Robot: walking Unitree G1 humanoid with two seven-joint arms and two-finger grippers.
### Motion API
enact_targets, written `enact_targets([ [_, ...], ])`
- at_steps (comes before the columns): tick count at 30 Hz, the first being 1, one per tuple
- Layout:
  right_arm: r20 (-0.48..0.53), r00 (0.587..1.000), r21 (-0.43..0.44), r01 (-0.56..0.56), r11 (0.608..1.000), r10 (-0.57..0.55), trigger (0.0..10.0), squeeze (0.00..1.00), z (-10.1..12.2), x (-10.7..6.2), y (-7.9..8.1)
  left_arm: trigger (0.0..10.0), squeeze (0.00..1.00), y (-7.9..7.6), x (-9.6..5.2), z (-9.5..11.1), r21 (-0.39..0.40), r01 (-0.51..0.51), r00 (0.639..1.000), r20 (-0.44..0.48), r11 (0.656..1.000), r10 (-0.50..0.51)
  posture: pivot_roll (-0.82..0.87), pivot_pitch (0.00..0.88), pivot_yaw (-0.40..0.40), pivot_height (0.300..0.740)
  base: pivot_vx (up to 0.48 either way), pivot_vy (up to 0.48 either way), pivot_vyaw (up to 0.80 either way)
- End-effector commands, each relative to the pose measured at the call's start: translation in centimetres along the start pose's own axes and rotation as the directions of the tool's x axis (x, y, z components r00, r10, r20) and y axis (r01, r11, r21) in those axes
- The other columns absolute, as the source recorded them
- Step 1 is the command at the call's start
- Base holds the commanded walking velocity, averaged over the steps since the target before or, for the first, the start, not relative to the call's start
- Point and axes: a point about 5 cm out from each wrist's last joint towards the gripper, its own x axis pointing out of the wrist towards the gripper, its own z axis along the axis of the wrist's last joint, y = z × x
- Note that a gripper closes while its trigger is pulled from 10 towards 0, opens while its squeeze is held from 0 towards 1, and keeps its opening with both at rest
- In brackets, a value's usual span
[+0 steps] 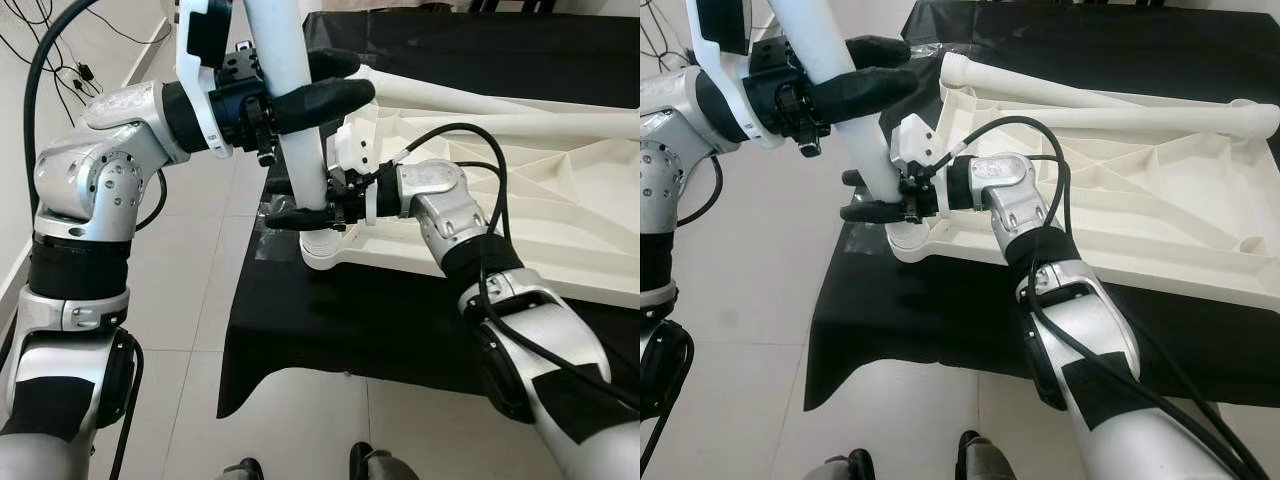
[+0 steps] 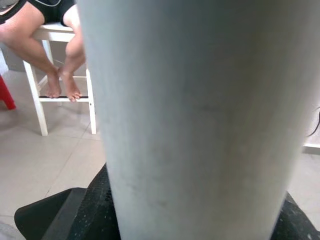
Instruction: Building children table
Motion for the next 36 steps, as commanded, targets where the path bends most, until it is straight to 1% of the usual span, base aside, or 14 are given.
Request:
enact_targets([
  [1,-0.008,1.000,0.008,-0.012,1.000,0.012,0.0,0.00,0.4,2.0,0.1,0.0,0.00,-4.7,4.3,-1.6,-0.169,0.471,0.881,0.043,0.866,-0.471,-0.02,0.328,-0.018,0.740,0.000,0.000,0.00],
  [7,0.000,1.000,0.013,-0.009,1.000,0.009,0.0,0.00,0.2,2.2,0.2,0.0,0.00,-5.0,5.1,-1.6,-0.178,0.504,0.862,0.049,0.845,-0.504,-0.03,0.331,-0.011,0.740,0.000,0.000,0.00],
  [8,0.004,1.000,0.011,0.000,1.000,0.000,0.0,0.00,0.1,2.3,0.2,3.7,0.00,-4.8,5.8,-1.6,-0.181,0.475,0.879,0.051,0.861,-0.475,-0.03,0.329,-0.010,0.740,0.000,0.000,0.00],
  [9,0.004,1.000,0.011,0.000,1.000,0.000,0.0,0.00,0.1,2.3,0.2,3.7,0.00,-4.8,5.8,-1.6,-0.181,0.475,0.879,0.051,0.861,-0.475,-0.03,0.329,-0.010,0.740,0.000,0.000,0.00],
  [10,0.009,1.000,0.013,0.023,1.000,-0.023,0.0,0.00,0.1,2.3,0.1,10.0,1.00,-4.2,6.8,-1.5,-0.149,0.409,0.913,0.052,0.900,-0.406,-0.03,0.331,-0.010,0.740,0.000,0.000,0.00],
  [12,0.020,0.995,0.032,0.100,0.994,-0.101,0.0,0.00,0.0,2.0,-0.4,10.0,1.00,-1.3,5.5,-1.2,-0.079,0.173,0.984,0.064,0.982,-0.168,-0.03,0.334,-0.015,0.740,0.000,0.000,0.00],
  [17,0.043,0.985,0.074,0.163,0.984,-0.166,0.0,0.00,-0.2,1.3,-0.8,10.0,1.00,1.5,0.9,-0.5,-0.053,-0.061,0.993,0.094,0.997,0.066,-0.03,0.338,-0.015,0.740,0.000,0.000,0.00],
  [20,0.043,0.985,0.074,0.163,0.984,-0.166,0.0,0.00,-0.2,1.3,-0.8,10.0,1.00,1.5,0.9,-0.5,-0.053,-0.061,0.993,0.094,0.997,0.066,-0.03,0.338,-0.015,0.740,0.000,0.000,0.00],
  [24,0.052,0.980,0.113,0.184,0.977,-0.190,0.0,0.00,-0.8,0.1,-0.9,10.0,1.00,2.2,-6.0,1.2,-0.008,-0.301,0.949,0.101,0.954,0.300,-0.01,0.352,-0.018,0.740,0.000,0.000,0.00],
  [29,0.082,0.974,0.131,0.198,0.971,-0.210,0.0,0.00,-0.6,-0.6,-1.2,10.0,1.00,0.1,-8.8,2.5,0.031,-0.357,0.932,0.082,0.933,0.354,0.00,0.356,-0.024,0.740,0.000,0.000,0.00],
  [30,0.107,0.963,0.149,0.228,0.962,-0.245,0.0,0.00,-0.2,-1.1,-1.6,10.0,0.53,-0.9,-9.9,2.8,0.036,-0.388,0.920,0.076,0.921,0.385,0.01,0.357,-0.026,0.740,0.000,0.000,0.00],
  [32,0.107,0.963,0.149,0.228,0.962,-0.245,0.0,0.00,-0.2,-1.1,-1.6,10.0,0.53,-0.9,-9.9,2.8,0.036,-0.388,0.920,0.076,0.921,0.385,0.01,0.357,-0.026,0.740,0.000,0.000,0.00],
  [33,0.141,0.943,0.177,0.276,0.945,-0.302,0.0,0.00,0.3,-2.2,-2.3,10.0,0.00,-2.8,-11.8,2.8,0.019,-0.440,0.897,0.056,0.898,0.438,0.02,0.361,-0.030,0.740,0.000,0.000,0.00],
  [36,0.152,0.937,0.185,0.286,0.940,-0.315,0.0,0.00,0.5,-2.6,-2.5,10.0,0.00,-3.7,-12.5,2.4,0.000,-0.464,0.885,0.035,0.886,0.464,0.03,0.363,-0.030,0.740,0.000,0.000,0.00],
])
